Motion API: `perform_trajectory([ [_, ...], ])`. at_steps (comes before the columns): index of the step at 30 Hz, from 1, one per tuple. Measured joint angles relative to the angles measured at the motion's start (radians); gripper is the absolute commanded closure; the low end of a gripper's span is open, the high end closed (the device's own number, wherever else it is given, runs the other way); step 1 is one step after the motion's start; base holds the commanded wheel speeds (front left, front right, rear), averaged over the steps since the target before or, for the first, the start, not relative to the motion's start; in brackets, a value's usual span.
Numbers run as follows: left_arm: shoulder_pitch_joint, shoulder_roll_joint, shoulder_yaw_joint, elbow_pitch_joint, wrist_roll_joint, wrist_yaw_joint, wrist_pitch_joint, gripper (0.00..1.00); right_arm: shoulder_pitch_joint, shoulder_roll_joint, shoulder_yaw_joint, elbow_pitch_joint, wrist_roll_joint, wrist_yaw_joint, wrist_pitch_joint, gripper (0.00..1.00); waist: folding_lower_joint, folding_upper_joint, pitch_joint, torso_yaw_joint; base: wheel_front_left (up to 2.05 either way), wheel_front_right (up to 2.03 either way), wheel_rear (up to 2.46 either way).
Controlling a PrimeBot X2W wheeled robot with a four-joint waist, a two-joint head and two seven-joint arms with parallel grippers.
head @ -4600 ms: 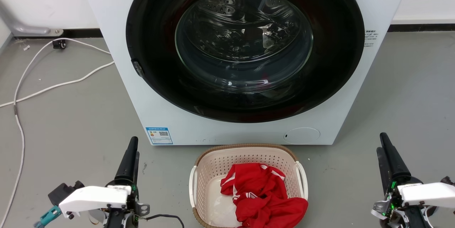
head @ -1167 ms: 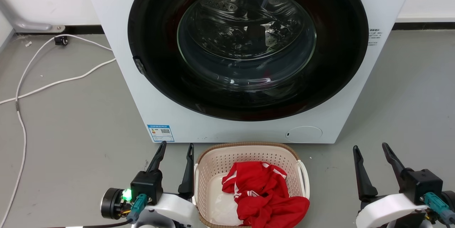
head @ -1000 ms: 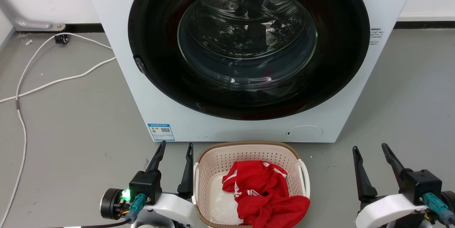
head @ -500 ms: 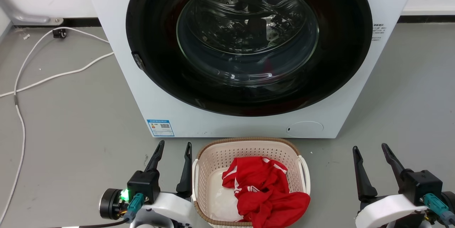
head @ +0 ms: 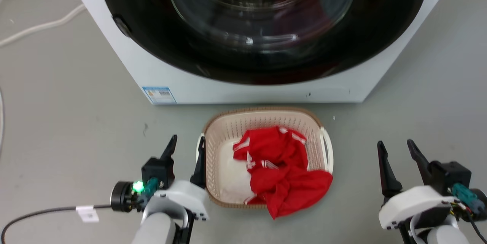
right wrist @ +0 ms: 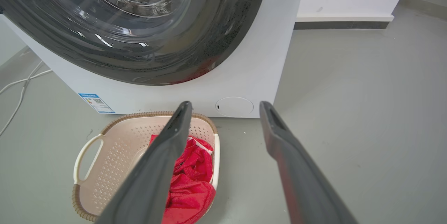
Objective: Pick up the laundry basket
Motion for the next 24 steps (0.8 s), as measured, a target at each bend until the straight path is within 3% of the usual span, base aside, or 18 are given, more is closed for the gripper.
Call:
perform_trajectory([
  [15,-0.311,0.006,0.026,0.405,-0.080,-0.030,0.008,0.00,-0.276,0.000,0.059,0.331,0.044,0.000,-0.043,0.00,0.0001,0.0000,0.310,-0.042,0.00,0.00,0.00],
  [24,-0.493,0.048,0.065,0.593,-0.123,-0.046,0.027,0.00,-0.482,0.000,0.136,0.550,0.091,0.000,-0.086,0.00,0.0001,0.0000,0.469,-0.078,0.00,0.00,0.00],
])
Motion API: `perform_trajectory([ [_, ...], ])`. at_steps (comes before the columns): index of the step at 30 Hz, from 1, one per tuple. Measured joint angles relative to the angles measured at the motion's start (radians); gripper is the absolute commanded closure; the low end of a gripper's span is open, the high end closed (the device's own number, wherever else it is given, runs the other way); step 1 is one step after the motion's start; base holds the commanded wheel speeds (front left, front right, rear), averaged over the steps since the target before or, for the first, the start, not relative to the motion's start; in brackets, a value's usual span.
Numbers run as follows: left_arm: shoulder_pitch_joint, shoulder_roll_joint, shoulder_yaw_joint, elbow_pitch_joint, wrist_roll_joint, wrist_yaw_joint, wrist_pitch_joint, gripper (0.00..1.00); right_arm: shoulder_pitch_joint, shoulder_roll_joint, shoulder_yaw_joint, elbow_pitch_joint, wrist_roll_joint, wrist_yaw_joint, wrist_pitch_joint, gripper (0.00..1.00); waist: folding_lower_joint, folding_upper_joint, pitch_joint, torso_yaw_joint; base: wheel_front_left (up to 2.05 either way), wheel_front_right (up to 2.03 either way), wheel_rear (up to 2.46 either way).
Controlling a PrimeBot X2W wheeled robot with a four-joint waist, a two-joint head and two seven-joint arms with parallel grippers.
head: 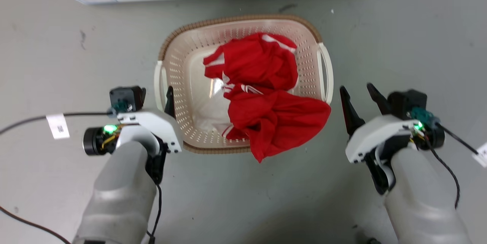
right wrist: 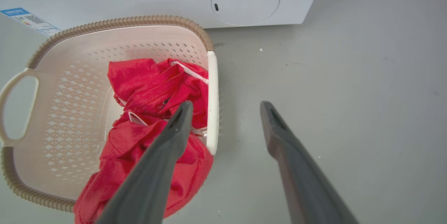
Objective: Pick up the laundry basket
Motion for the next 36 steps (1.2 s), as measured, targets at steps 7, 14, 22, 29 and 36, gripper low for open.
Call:
perform_trajectory([
  [7,-0.112,0.021,-0.001,0.105,-0.010,-0.026,0.024,0.00,-0.149,0.000,0.085,0.150,0.059,0.000,-0.026,0.00,0.0000,0.0000,0.082,-0.019,0.00,0.00,0.00],
  [14,-0.215,0.026,-0.005,0.182,-0.026,-0.044,0.067,0.00,-0.280,0.000,0.182,0.275,0.120,0.000,-0.011,0.00,0.0000,-0.0001,0.133,-0.019,0.00,0.00,0.00],
  [22,-0.310,0.035,-0.028,0.239,-0.028,-0.063,0.161,0.00,-0.405,0.001,0.256,0.399,0.174,0.000,0.062,0.00,-0.0001,-0.0001,0.169,-0.003,0.00,0.00,0.00],
  [29,-0.354,0.043,-0.037,0.258,-0.035,-0.072,0.207,0.00,-0.476,0.000,0.276,0.485,0.201,0.000,0.089,0.00,-0.0001,0.0000,0.187,0.003,0.00,0.00,0.00],
  [36,-0.365,0.032,-0.037,0.270,-0.061,-0.088,0.256,1.00,-0.496,0.001,0.312,0.508,0.247,0.000,0.132,1.00,-0.0001,0.0000,0.187,0.007,0.00,0.00,0.00],
])
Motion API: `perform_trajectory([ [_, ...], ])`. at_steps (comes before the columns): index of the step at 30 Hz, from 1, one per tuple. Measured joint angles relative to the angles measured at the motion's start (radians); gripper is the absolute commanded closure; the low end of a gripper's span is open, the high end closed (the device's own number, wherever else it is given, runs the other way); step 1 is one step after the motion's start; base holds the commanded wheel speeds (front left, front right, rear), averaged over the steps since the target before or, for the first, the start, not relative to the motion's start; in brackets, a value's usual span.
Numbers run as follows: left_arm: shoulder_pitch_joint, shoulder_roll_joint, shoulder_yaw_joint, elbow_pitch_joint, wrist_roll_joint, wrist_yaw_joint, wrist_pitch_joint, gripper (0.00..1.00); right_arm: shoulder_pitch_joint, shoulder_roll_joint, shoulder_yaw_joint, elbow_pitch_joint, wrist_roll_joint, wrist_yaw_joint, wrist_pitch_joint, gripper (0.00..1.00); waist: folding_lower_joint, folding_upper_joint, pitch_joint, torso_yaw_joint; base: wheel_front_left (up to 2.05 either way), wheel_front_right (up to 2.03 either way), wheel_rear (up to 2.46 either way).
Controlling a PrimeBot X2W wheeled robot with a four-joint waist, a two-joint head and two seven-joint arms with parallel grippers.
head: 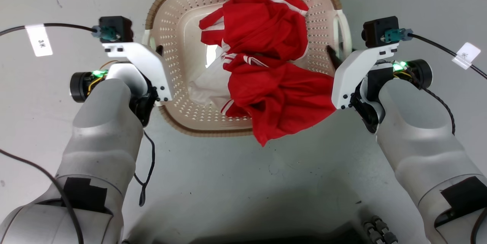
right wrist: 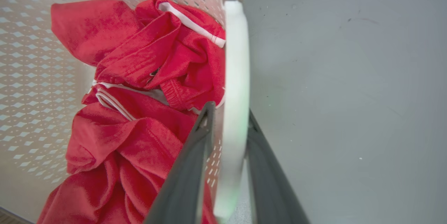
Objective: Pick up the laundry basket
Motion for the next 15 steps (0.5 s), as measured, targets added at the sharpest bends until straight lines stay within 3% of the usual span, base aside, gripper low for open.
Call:
perform_trajectory([
  [15,0.076,-0.019,-0.021,0.012,-0.032,-0.013,0.053,1.00,0.074,-0.004,0.126,-0.008,0.132,-0.001,0.114,1.00,0.0000,0.0000,-0.095,0.003,0.00,0.00,0.00],
])
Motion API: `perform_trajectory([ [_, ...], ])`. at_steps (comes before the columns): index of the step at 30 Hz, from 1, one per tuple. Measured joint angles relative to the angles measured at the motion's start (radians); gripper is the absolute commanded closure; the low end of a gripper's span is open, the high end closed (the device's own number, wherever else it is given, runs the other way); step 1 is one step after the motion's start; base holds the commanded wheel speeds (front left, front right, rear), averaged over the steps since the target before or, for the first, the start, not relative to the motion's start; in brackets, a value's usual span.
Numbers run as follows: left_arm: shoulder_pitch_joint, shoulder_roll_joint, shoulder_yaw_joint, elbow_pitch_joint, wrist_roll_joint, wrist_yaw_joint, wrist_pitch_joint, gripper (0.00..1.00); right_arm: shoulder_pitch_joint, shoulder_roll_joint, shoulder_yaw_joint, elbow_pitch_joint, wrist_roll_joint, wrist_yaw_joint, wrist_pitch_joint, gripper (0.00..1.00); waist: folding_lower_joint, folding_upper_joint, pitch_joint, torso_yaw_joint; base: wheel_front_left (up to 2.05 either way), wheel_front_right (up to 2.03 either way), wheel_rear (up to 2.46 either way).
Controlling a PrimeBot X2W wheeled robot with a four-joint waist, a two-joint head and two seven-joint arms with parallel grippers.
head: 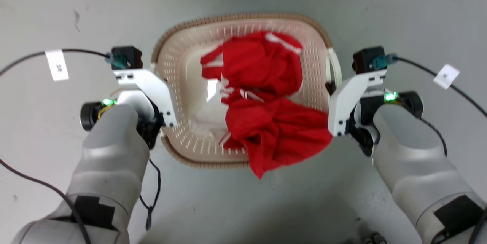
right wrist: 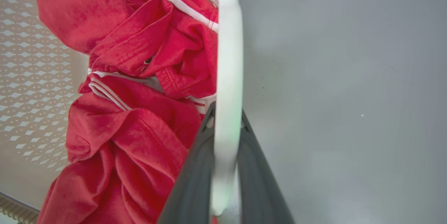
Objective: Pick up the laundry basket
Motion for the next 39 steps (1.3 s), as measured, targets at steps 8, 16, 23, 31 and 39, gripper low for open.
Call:
perform_trajectory([
  [8,0.074,-0.019,-0.013,0.003,-0.031,-0.004,0.073,1.00,0.071,-0.007,0.041,0.010,0.079,-0.001,0.105,1.00,0.0000,0.0000,-0.130,0.005,0.00,0.00,0.00],
  [16,0.145,-0.030,-0.031,0.004,-0.073,-0.005,0.174,1.00,0.135,-0.019,0.077,0.008,0.153,-0.002,0.232,1.00,0.0000,0.0000,-0.281,0.015,0.00,0.00,0.00],
  [23,0.198,-0.034,-0.044,0.005,-0.119,-0.005,0.273,1.00,0.184,-0.032,0.099,0.001,0.214,-0.002,0.342,1.00,-0.0001,0.0001,-0.414,0.024,0.00,0.00,0.00],
  [31,0.236,-0.035,-0.061,0.006,-0.155,-0.005,0.367,1.00,0.210,-0.036,0.111,0.014,0.263,-0.004,0.454,1.00,-0.0002,0.0000,-0.539,0.033,0.00,0.00,0.00],
  [39,0.284,-0.038,-0.085,0.006,-0.187,-0.005,0.409,1.00,0.229,-0.035,0.116,0.038,0.291,-0.004,0.535,1.00,-0.0002,0.0001,-0.643,0.039,0.00,0.00,0.00],
])
